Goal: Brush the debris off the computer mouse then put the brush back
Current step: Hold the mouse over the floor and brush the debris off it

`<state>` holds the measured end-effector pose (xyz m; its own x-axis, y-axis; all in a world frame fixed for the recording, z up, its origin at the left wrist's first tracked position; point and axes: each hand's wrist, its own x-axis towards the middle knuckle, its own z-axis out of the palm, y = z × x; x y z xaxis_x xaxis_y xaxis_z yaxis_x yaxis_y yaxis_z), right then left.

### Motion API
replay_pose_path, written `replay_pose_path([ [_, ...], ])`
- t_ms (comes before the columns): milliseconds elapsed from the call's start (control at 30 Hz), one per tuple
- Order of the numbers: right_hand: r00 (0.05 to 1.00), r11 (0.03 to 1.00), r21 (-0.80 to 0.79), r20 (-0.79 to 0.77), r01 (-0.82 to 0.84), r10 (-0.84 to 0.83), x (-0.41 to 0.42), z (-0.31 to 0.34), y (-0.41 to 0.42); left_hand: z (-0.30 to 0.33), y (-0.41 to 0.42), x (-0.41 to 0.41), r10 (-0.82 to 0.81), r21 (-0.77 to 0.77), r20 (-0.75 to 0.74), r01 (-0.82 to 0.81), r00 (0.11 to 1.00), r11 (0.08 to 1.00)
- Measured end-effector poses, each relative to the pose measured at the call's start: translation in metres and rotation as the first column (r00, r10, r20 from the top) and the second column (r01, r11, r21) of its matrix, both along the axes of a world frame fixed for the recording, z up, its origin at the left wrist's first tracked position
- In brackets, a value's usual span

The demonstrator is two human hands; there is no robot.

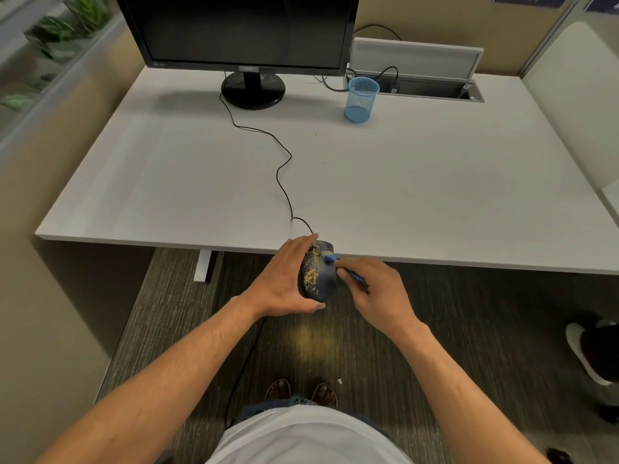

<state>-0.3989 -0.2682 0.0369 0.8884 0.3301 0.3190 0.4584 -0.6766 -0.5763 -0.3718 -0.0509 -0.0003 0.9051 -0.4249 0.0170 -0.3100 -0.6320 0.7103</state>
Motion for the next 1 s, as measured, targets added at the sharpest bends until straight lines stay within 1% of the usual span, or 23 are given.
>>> replay_pose_path([
  [67,0.999,1.0,-0.002,0.026,-0.028,0.028,-0.011,-0.002,-0.001,0.0,0.001,0.001,0.004,0.0,0.001,-0.004,1.0,1.0],
  [300,0.996,0.999,0.051,0.084,0.001,-0.005,-0.048,-0.012,-0.002,0.0,0.001,0.003,0.023,-0.014,-0.009,-0.023,1.0,1.0],
  [433,0.996,0.995,0.1,0.088,0.011,-0.019,-0.062,-0.019,0.003,0.001,0.002,0.004,0.019,-0.001,-0.002,-0.019,1.0,1.0],
  [633,0.998,0.993,0.113,0.058,-0.012,0.006,-0.07,-0.018,0.007,0.002,0.002,0.004,0.012,0.023,-0.036,-0.011,0.999,1.0],
  [733,1.0,0.98,0.195,-0.019,0.028,-0.025,-0.066,-0.013,0.003,0.003,0.002,0.004,-0.005,0.03,-0.032,0.006,0.999,1.0],
  [833,0.98,0.934,0.318,-0.164,0.162,-0.114,-0.061,-0.008,-0.003,0.003,0.002,0.001,-0.01,0.025,-0.019,0.01,1.0,1.0],
  [933,0.922,0.82,0.477,-0.358,0.315,-0.146,-0.055,-0.002,-0.004,0.003,0.004,0.0,-0.015,0.024,-0.015,0.015,1.0,1.0],
  [1000,0.886,0.724,0.56,-0.438,0.403,-0.154,-0.048,0.001,-0.003,0.003,0.005,-0.001,-0.022,0.021,-0.015,0.022,1.0,1.0],
])
